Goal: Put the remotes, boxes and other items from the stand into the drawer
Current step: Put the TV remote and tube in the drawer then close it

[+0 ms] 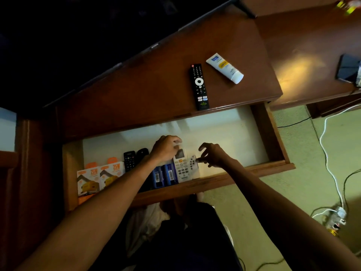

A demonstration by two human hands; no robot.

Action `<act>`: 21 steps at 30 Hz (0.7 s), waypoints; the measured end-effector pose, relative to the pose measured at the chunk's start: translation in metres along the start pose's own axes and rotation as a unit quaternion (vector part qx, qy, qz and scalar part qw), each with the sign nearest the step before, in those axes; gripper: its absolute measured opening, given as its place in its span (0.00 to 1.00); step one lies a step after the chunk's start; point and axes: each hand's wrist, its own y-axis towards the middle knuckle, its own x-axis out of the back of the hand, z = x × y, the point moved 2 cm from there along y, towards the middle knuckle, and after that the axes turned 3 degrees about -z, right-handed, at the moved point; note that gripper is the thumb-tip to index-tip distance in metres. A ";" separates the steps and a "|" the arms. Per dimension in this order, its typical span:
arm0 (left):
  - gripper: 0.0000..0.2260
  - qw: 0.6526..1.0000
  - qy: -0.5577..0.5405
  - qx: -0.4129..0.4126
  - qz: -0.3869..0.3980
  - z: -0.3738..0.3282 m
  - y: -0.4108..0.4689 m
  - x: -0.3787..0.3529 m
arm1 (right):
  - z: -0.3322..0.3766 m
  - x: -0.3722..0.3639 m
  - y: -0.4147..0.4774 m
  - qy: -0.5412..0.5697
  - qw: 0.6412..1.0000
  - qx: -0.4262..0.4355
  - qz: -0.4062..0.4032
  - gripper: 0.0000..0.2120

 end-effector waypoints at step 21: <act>0.36 0.980 -0.089 0.142 -0.109 -0.195 0.151 0.095 | 0.071 0.275 0.092 -0.177 0.948 0.117 -0.238 0.37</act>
